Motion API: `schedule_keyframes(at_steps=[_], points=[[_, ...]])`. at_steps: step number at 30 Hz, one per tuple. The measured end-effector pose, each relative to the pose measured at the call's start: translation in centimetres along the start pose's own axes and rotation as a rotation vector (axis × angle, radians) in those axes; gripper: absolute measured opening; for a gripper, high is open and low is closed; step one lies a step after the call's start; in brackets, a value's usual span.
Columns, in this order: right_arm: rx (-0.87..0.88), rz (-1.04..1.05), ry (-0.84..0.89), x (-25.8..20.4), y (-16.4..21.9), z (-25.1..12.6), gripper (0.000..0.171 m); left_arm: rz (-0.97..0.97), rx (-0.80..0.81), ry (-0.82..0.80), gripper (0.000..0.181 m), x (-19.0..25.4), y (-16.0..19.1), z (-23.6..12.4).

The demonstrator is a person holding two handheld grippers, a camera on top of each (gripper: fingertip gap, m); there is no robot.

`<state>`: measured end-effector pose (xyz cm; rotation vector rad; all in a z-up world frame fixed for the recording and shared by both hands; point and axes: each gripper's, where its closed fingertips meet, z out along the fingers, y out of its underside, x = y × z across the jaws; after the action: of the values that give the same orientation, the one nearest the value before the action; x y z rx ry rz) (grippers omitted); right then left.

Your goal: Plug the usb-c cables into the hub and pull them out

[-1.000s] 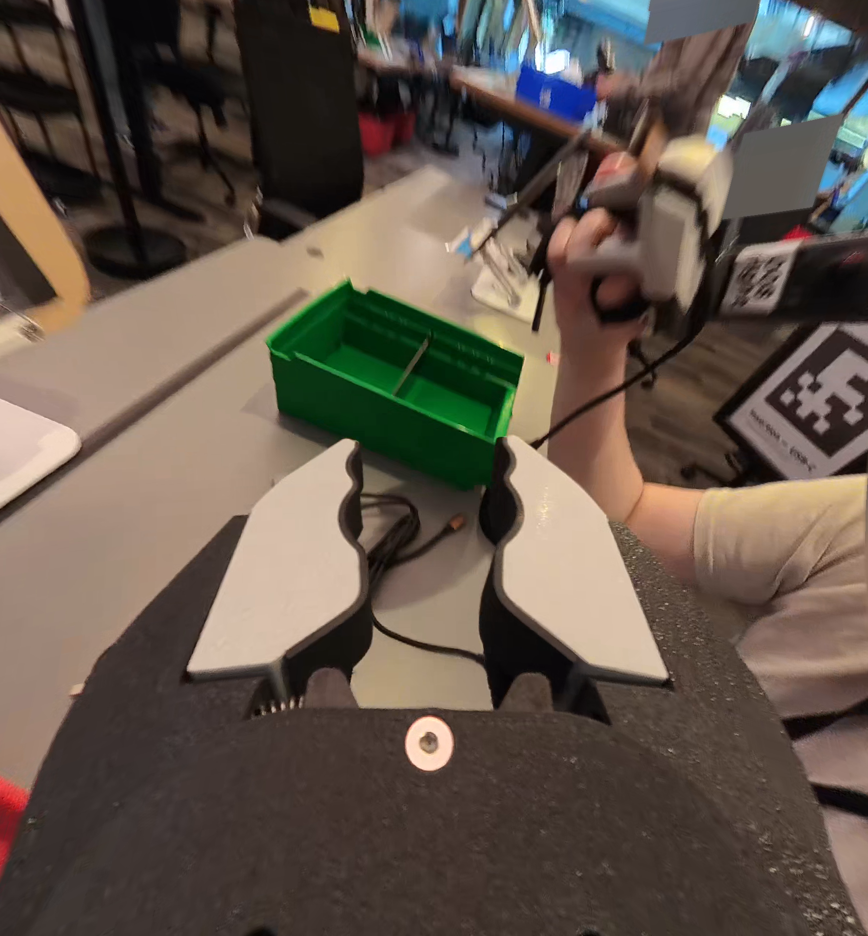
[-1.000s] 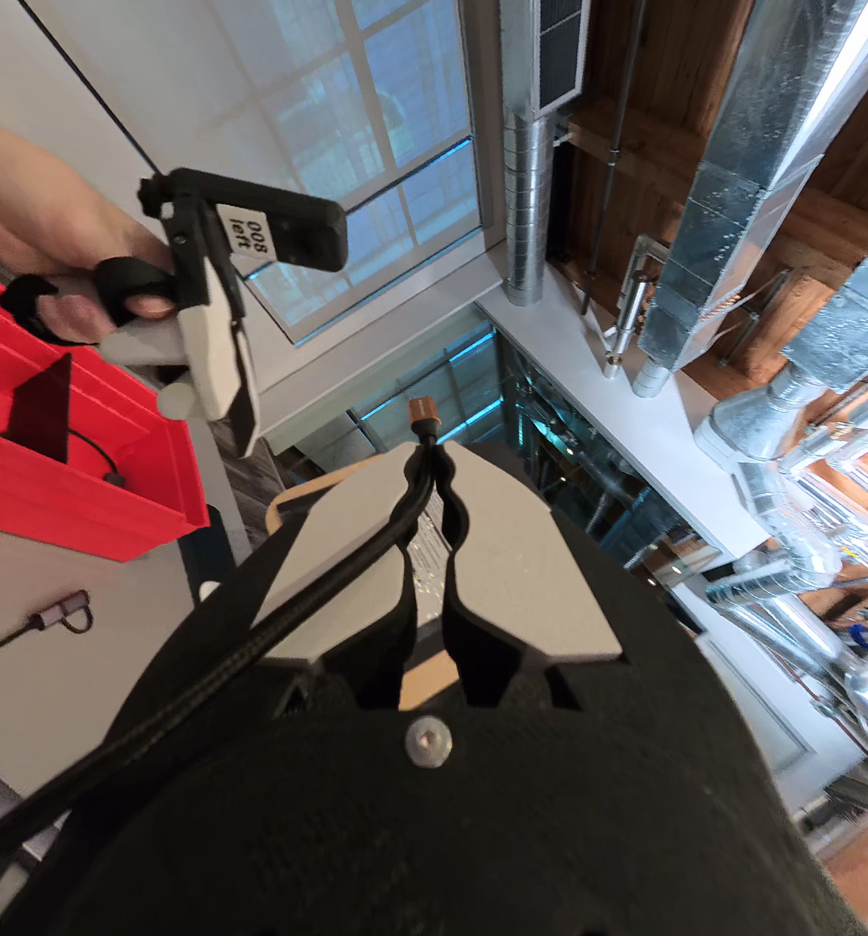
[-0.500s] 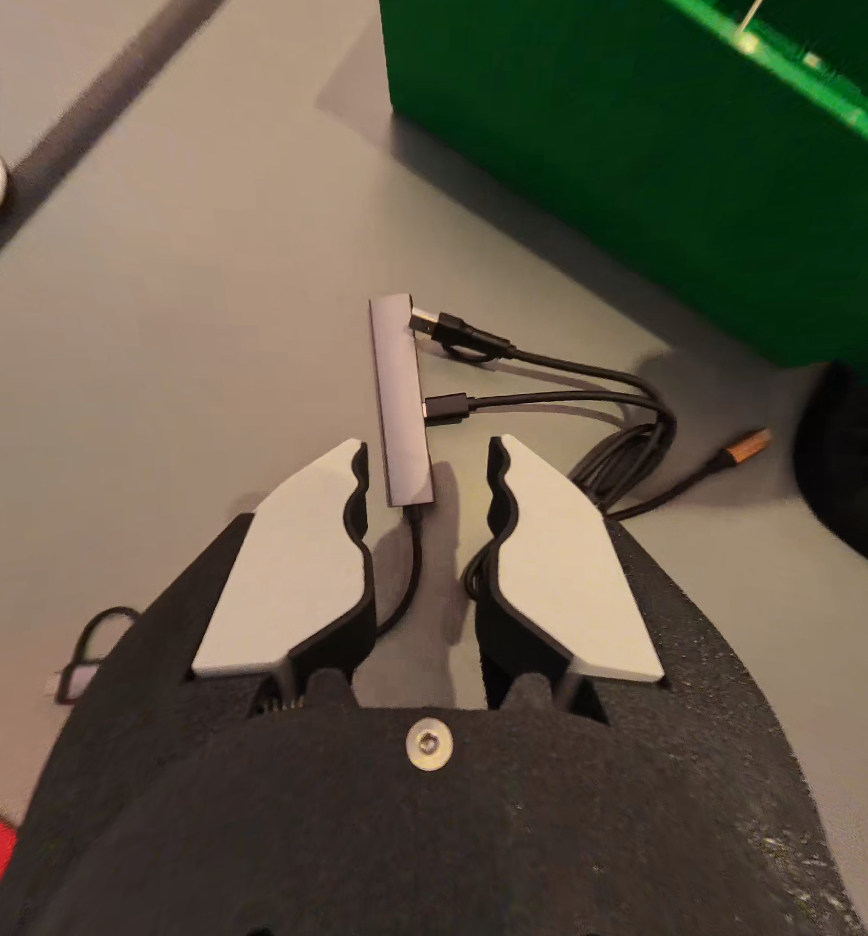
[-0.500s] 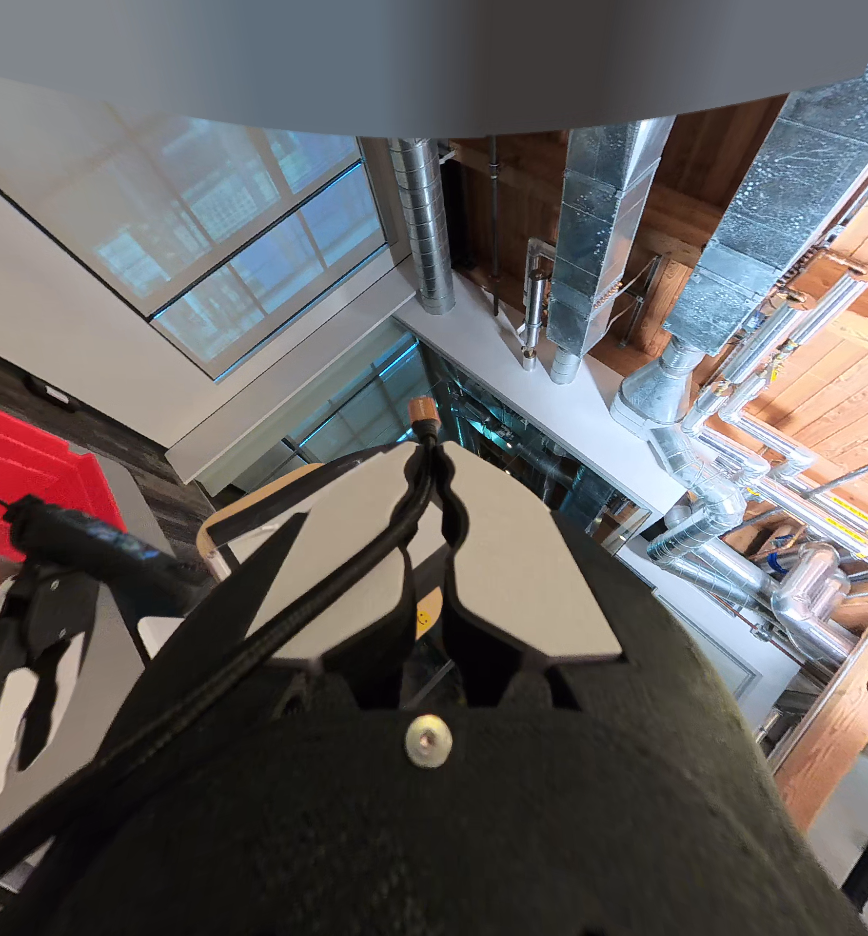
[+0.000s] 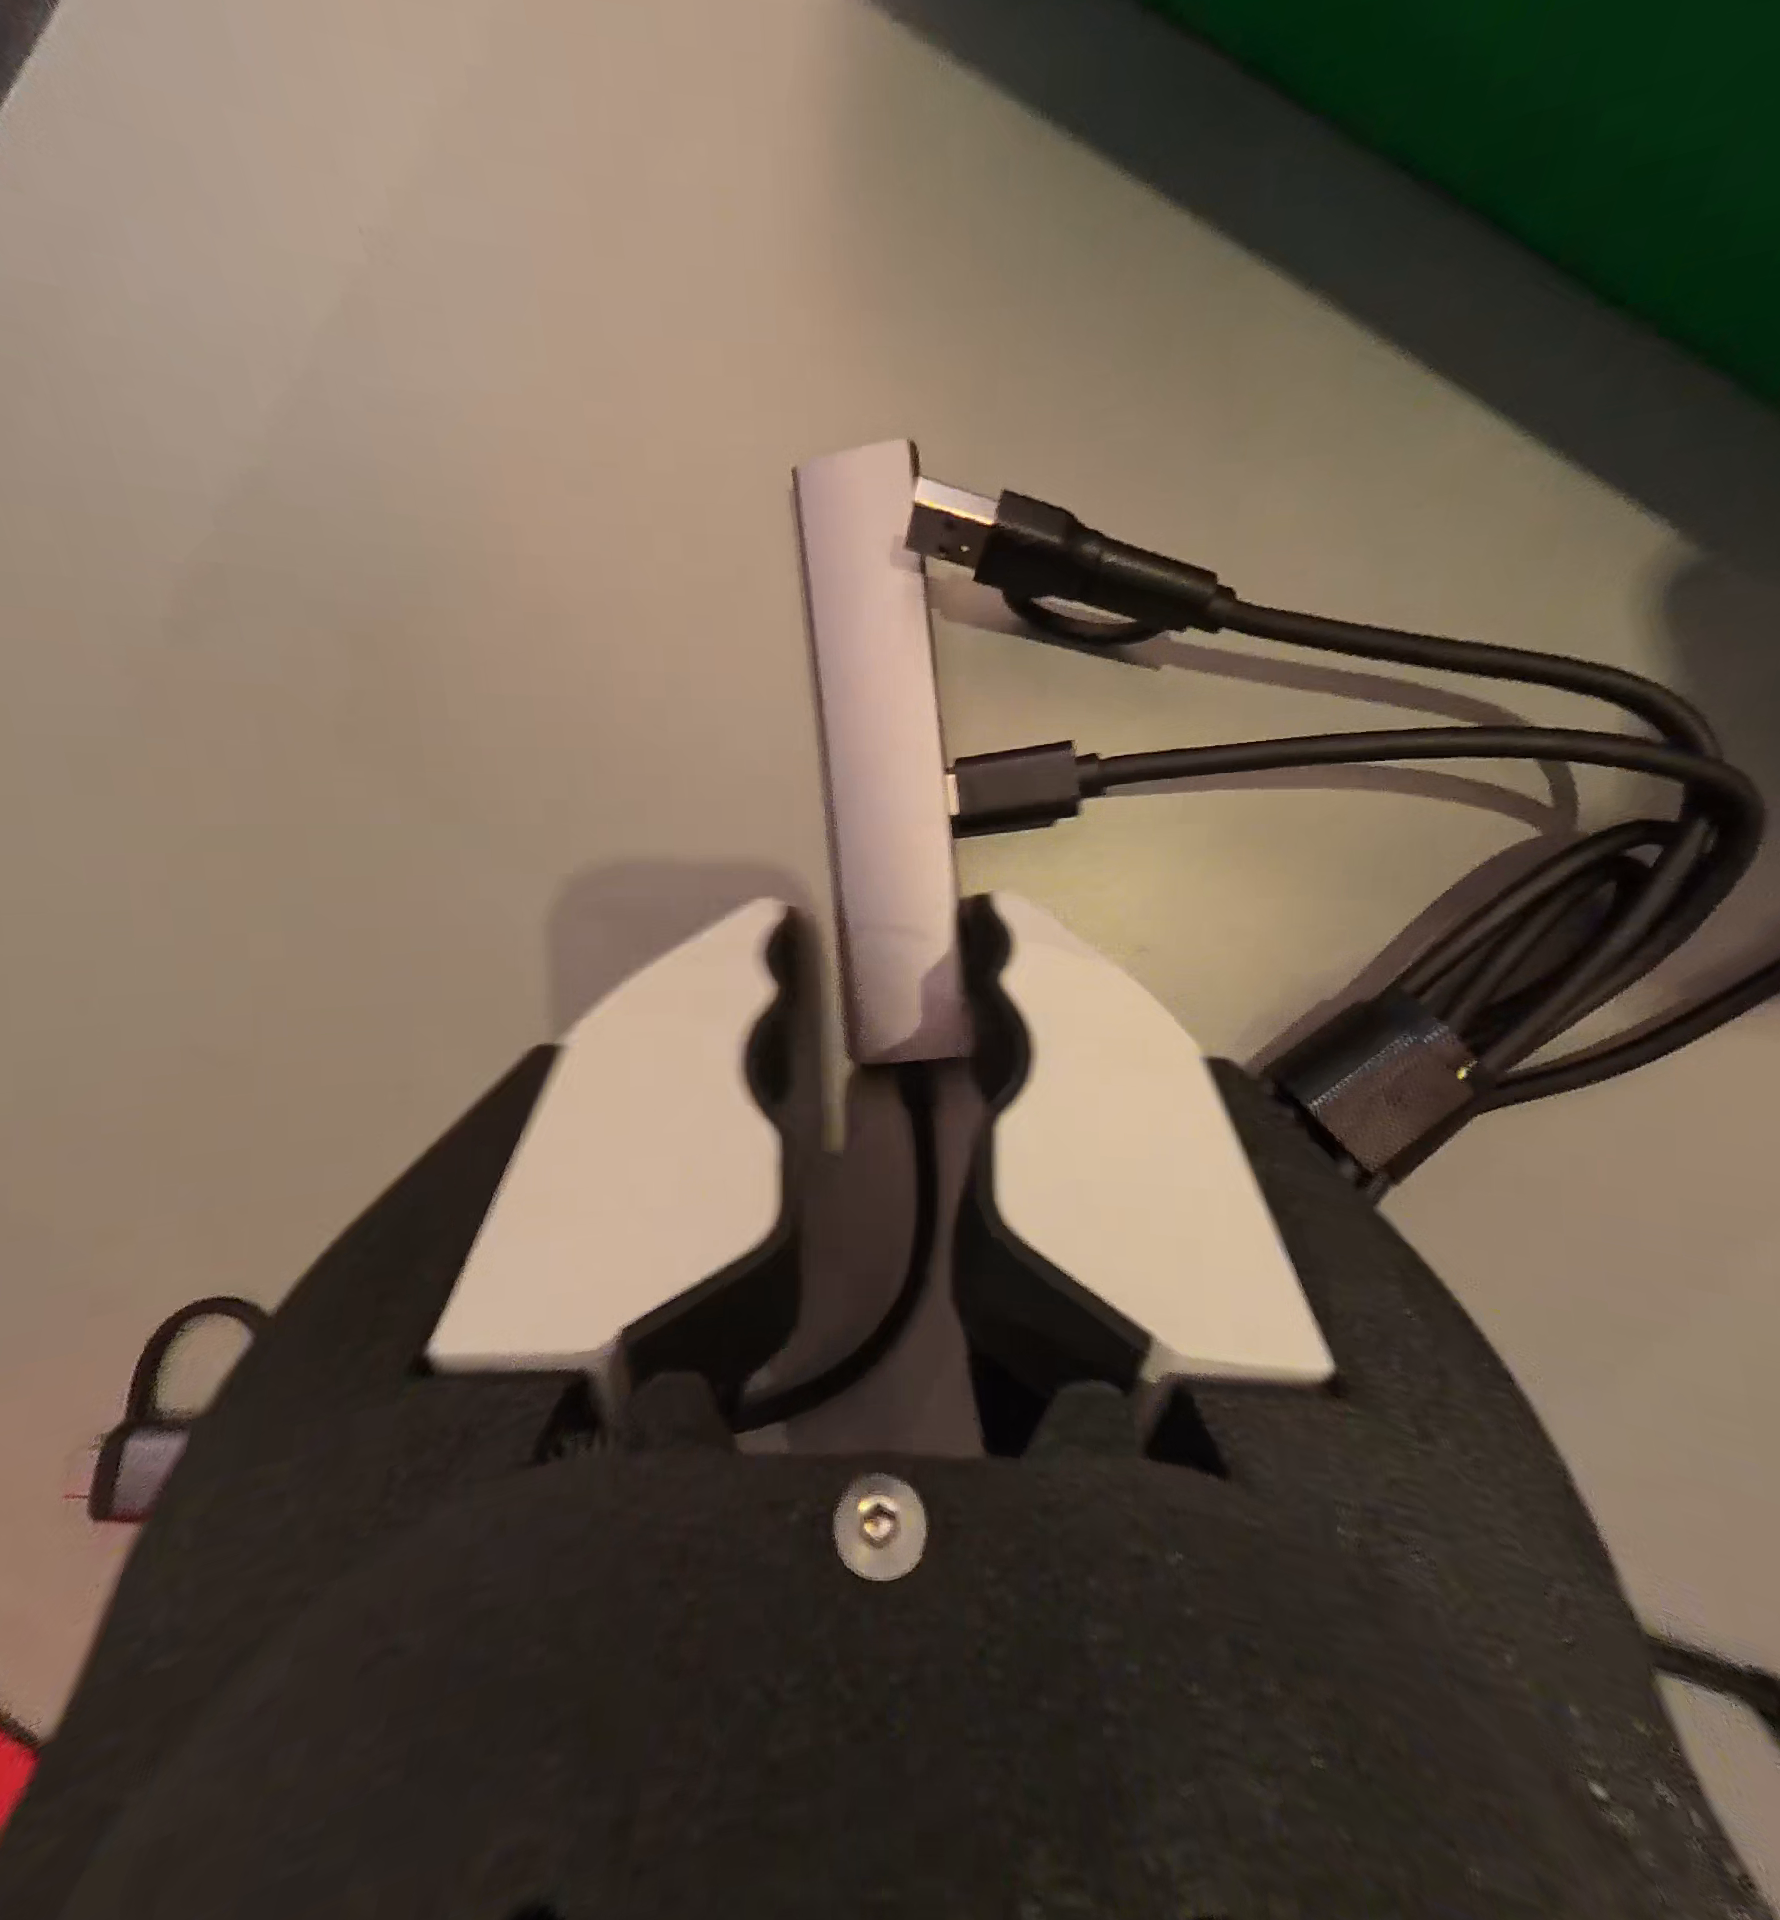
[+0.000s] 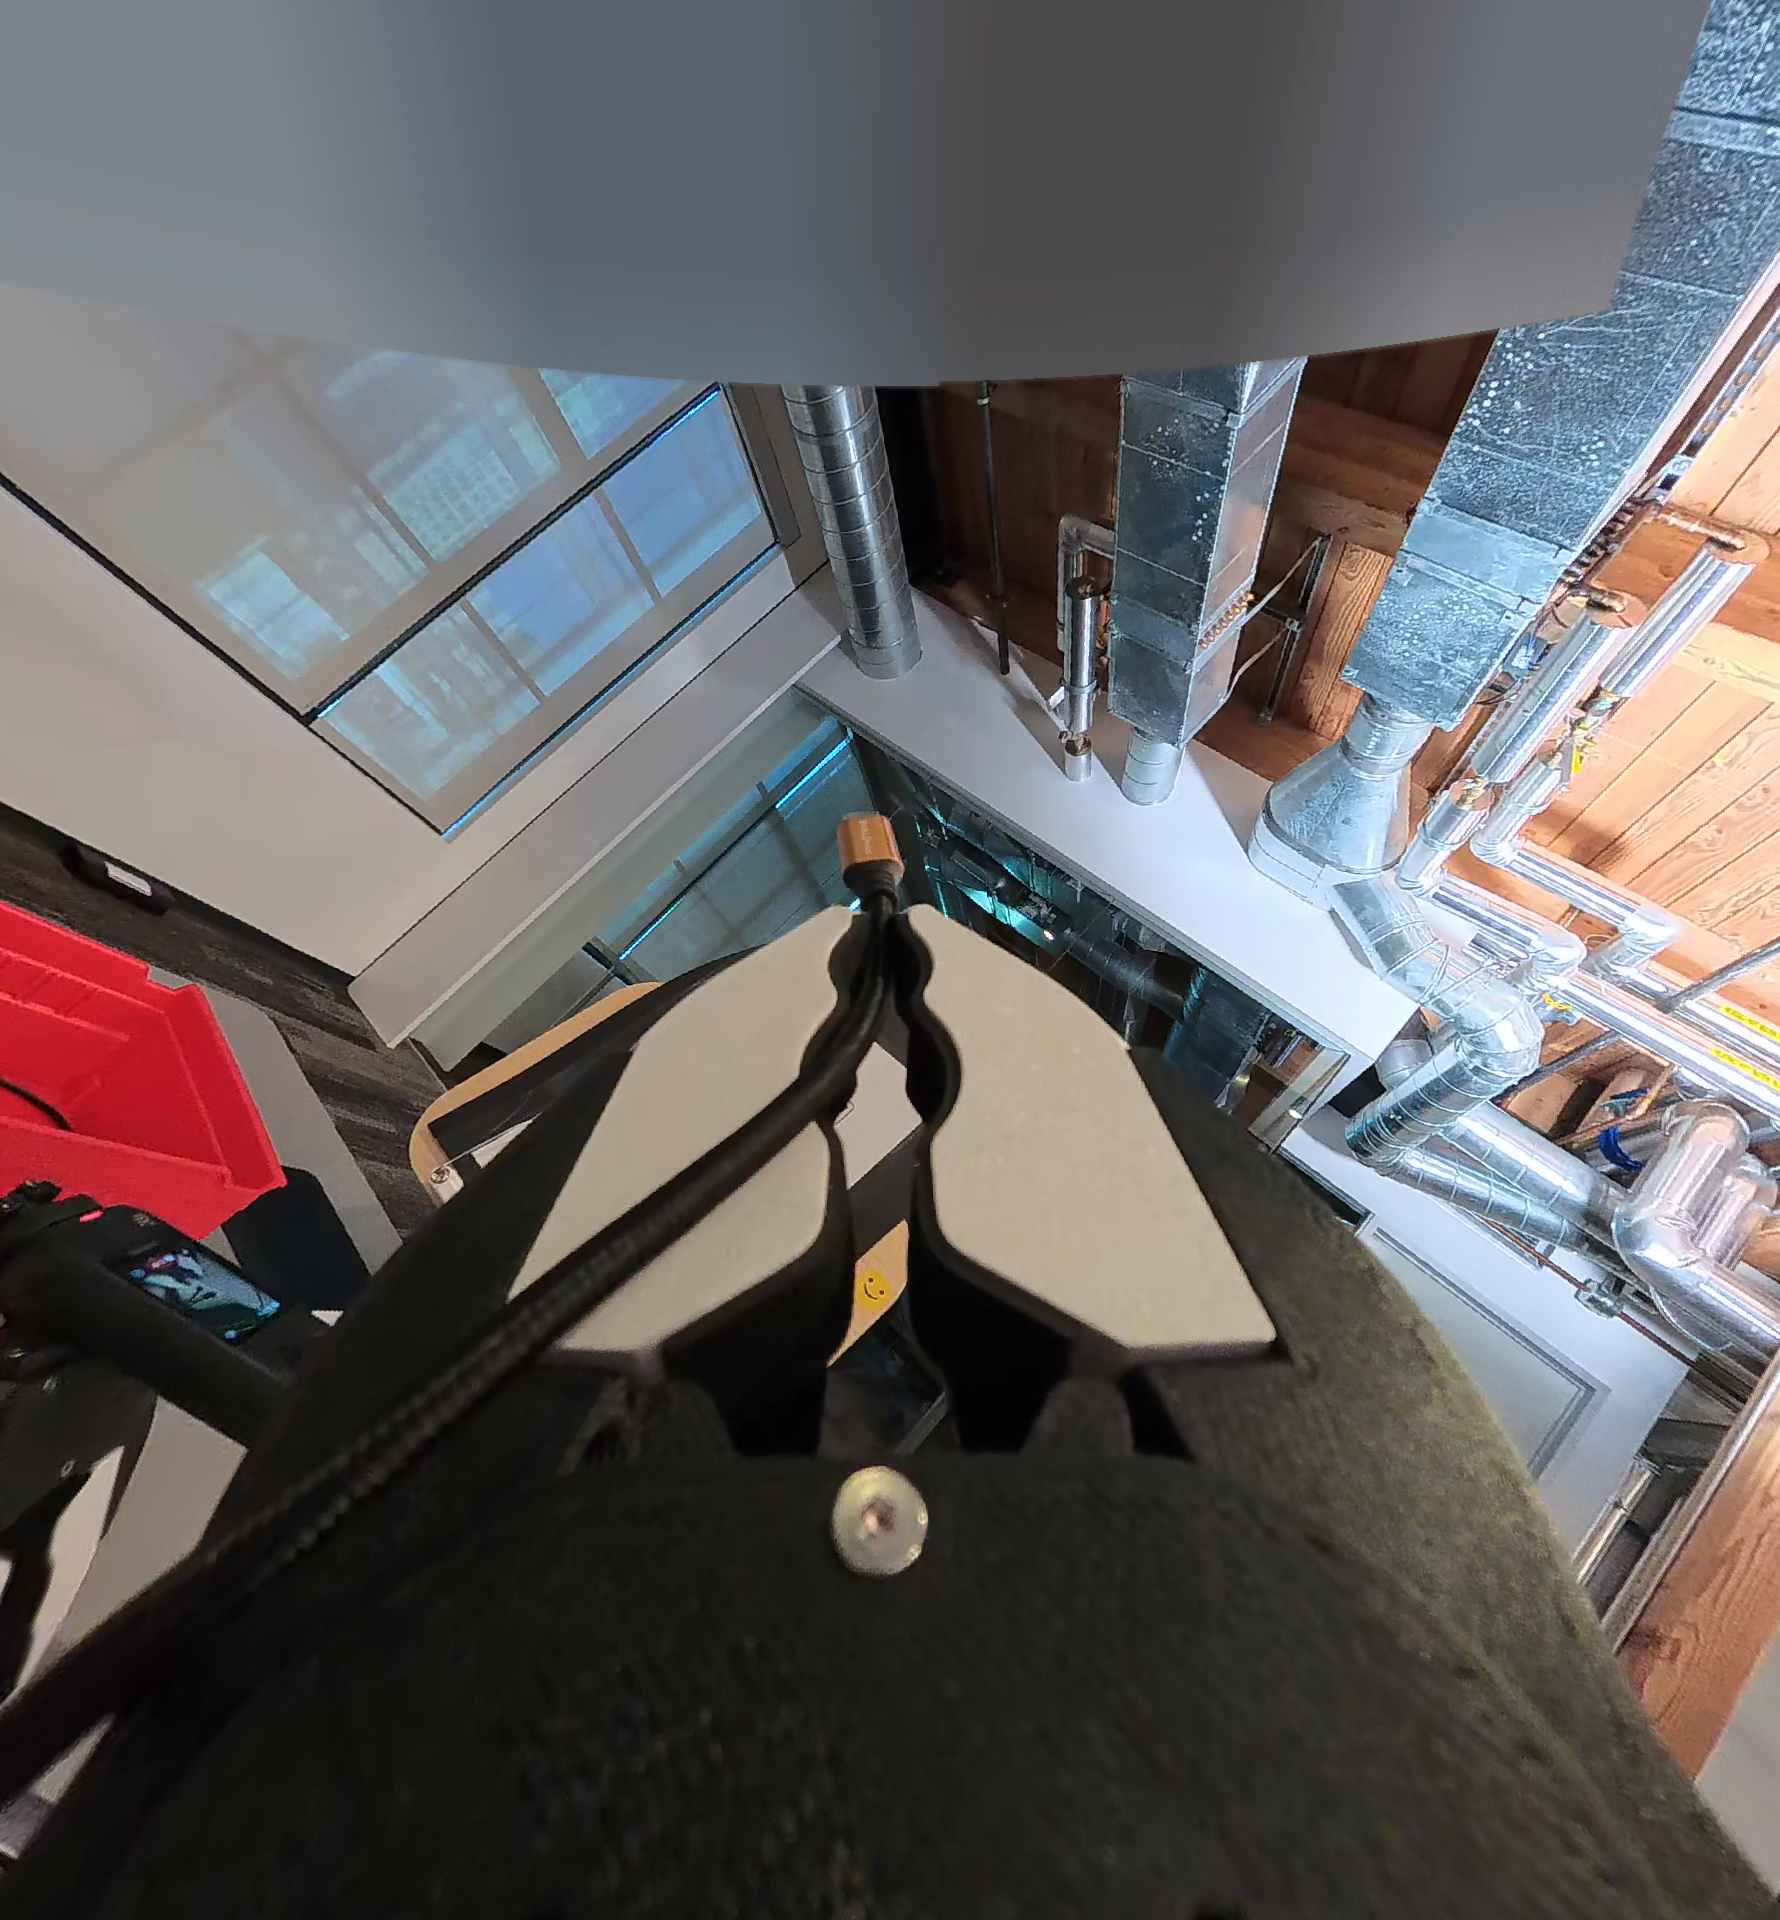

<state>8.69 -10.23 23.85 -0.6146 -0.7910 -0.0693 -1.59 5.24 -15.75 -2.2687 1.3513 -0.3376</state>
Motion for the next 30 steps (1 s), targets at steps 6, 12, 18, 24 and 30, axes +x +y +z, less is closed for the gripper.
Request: schedule_keyframes(at_steps=[6,12,18,24,30], points=[[-0.031,-0.017,-0.021,-0.8,0.6,0.8,0.005,-0.001,-0.038,0.036,0.022,0.3,-0.1,0.1],[-0.075,-0.028,-0.018,-1.4,1.6,1.8,0.004,0.052,0.099,-0.111,0.022,-2.0,-2.2,-4.3],[-0.115,-0.031,0.000,-1.9,2.6,3.0,0.004,0.158,0.270,-0.393,0.022,-4.5,-4.9,-13.3],[-0.114,-0.041,-0.037,-3.7,2.6,4.5,0.004,0.303,0.487,-0.618,0.022,-3.7,-7.3,-20.9],[-0.067,0.036,-0.209,-7.3,1.7,5.5,0.004,0.281,0.614,-0.644,0.022,-3.1,-7.8,-25.0]])
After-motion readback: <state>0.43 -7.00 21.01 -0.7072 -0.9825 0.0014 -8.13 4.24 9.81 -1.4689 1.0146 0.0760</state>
